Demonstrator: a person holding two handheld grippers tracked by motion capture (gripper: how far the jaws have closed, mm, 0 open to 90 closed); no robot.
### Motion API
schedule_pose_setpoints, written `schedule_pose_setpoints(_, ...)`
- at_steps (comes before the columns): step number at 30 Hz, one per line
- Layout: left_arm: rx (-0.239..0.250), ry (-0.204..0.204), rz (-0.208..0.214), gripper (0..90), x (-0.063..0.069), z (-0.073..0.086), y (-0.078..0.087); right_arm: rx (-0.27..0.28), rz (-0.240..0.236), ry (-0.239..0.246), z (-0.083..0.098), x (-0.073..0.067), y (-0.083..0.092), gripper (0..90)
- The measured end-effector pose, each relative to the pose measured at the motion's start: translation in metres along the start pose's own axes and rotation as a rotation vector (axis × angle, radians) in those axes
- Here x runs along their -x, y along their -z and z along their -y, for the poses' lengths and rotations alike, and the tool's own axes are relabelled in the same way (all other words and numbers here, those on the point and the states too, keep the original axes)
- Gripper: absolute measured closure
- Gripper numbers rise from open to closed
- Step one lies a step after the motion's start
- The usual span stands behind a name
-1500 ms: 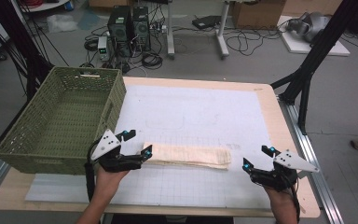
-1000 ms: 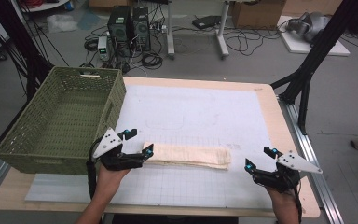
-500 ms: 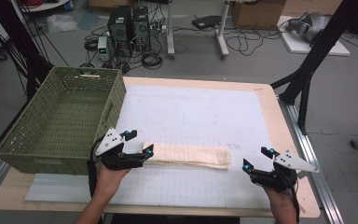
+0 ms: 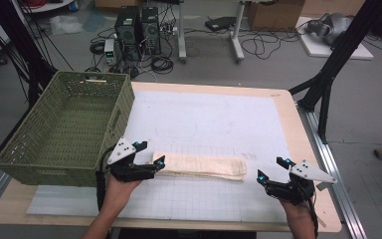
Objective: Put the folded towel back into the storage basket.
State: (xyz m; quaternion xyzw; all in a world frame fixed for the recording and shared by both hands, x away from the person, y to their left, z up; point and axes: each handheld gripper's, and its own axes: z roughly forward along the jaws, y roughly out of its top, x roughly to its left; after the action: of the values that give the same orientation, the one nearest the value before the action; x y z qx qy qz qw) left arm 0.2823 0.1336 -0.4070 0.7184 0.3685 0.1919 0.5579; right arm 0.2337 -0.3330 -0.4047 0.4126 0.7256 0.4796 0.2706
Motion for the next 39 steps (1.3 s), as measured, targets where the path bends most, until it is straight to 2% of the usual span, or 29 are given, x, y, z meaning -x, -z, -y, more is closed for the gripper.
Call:
schedule_pose_setpoints(11, -0.136, 0.087, -0.021, 23.7, -0.010, 0.011, -0.015, -0.013, -0.006, 0.010, 0.001, -0.001, -0.004, 16.1)
schedule_pose_setpoints(16, -0.223, 0.105, -0.060, 29.6, -0.014, 0.021, -0.023, -0.017, -0.007, 0.005, 0.001, -0.001, -0.003, 16.1)
schedule_pose_setpoints(21, -0.252, 0.105, -0.086, 35.7, -0.015, 0.024, -0.024, -0.019, -0.008, 0.006, 0.002, -0.001, -0.004, 16.2)
schedule_pose_setpoints(29, -0.301, 0.092, -0.086, 41.6, -0.015, 0.028, -0.027, -0.023, -0.010, 0.006, 0.002, -0.002, -0.004, 16.2)
schedule_pose_setpoints(32, -0.325, 0.082, -0.085, 43.5, -0.014, 0.030, -0.029, -0.026, -0.012, 0.005, 0.002, -0.002, -0.004, 16.2)
schedule_pose_setpoints(35, -0.356, 0.053, -0.078, 47.0, -0.011, 0.031, -0.031, -0.029, -0.012, 0.008, 0.002, -0.002, -0.004, 16.2)
schedule_pose_setpoints(39, -0.363, 0.030, -0.089, 48.9, -0.009, 0.031, -0.031, -0.031, -0.013, 0.008, 0.002, -0.002, -0.005, 16.2)
